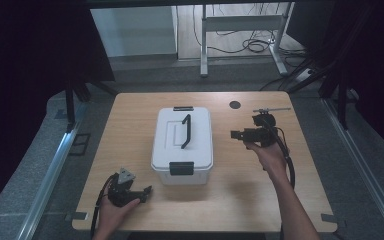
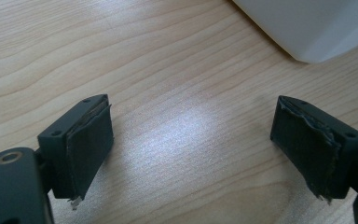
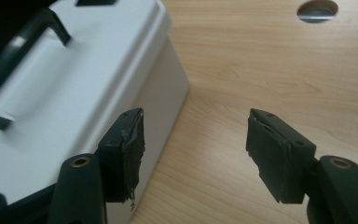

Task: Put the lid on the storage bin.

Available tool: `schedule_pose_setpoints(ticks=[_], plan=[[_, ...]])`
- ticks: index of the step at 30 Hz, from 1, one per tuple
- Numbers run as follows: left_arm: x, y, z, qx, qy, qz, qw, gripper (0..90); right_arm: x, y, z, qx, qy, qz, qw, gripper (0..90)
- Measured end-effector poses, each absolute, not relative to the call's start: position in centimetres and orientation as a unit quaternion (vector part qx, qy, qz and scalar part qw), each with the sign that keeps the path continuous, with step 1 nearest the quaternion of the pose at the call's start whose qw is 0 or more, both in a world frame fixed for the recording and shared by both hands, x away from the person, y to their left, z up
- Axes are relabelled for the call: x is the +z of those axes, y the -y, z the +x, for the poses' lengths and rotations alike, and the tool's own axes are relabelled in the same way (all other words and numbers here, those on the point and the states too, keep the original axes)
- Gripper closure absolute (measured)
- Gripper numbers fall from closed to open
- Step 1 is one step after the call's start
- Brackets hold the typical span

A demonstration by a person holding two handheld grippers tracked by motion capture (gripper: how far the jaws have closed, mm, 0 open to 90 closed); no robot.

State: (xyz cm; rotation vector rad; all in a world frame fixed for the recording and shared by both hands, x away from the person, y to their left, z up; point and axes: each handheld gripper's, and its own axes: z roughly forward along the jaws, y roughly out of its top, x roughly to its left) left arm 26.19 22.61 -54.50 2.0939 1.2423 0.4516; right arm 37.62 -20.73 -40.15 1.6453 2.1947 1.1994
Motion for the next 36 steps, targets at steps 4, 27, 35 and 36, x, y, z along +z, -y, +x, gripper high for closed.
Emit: schedule_pose_setpoints(ticks=[4,27,35,36], plan=[[-54.5,-22.6,26.2,0.172,-0.474,0.799,0.327,12.9,-41.9,21.8,36.9,0.394,-0.727,0.556,0.087,37.5],[-54.5,-22.6,26.1,0.173,-0.475,0.800,0.324,12.9,-50.3,24.1,32.7,0.396,-0.722,0.559,0.099,36.8],[-54.5,-22.6,26.1,0.173,-0.475,0.799,0.324,13.0,-50.8,23.8,32.7,0.389,-0.726,0.559,0.099,35.6],[-54.5,-22.6,26.1,0.173,-0.475,0.800,0.324,13.0,-50.7,23.8,32.7,0.391,-0.725,0.559,0.098,35.6]])
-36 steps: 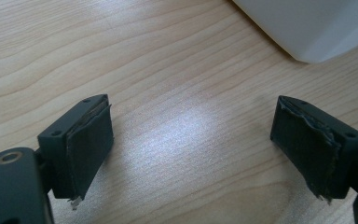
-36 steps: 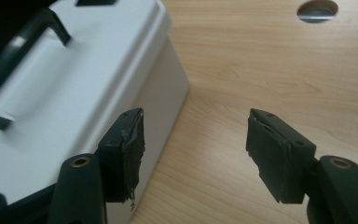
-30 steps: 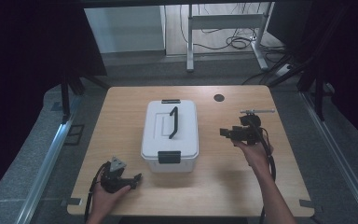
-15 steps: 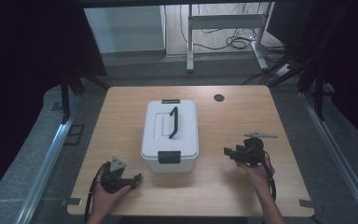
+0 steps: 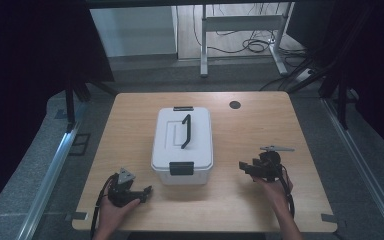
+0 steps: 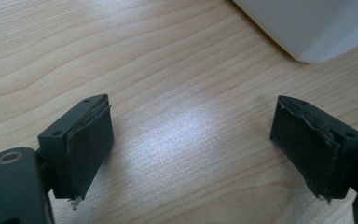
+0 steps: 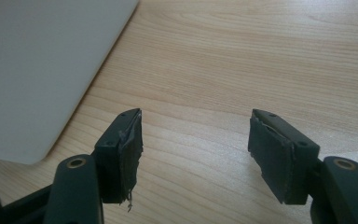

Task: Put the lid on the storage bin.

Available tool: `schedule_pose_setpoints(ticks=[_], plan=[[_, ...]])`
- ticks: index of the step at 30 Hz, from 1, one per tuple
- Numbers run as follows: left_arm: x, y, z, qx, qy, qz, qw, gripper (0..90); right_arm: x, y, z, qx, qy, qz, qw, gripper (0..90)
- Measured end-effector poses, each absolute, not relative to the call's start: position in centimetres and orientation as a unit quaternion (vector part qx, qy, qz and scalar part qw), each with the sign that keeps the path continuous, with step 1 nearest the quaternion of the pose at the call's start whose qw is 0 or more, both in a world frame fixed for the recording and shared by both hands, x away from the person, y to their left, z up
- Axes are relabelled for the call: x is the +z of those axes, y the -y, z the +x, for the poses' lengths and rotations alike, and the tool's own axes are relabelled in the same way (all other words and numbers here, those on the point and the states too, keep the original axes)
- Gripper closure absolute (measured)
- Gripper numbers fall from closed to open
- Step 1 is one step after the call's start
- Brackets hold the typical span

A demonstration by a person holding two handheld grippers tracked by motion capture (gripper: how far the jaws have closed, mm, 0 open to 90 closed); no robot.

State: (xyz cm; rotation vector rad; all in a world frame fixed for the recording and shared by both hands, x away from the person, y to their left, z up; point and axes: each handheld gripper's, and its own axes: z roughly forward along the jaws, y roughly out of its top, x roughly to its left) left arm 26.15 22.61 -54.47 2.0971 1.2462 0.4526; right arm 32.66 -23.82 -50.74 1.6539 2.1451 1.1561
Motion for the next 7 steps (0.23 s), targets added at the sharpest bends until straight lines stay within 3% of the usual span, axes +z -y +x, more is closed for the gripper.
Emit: schedule_pose_setpoints(ticks=[7], plan=[[-54.46,-22.55,26.01,0.175,-0.479,0.797,0.324,13.3,-50.82,23.62,32.50,0.380,-0.733,0.556,0.096,32.0]])
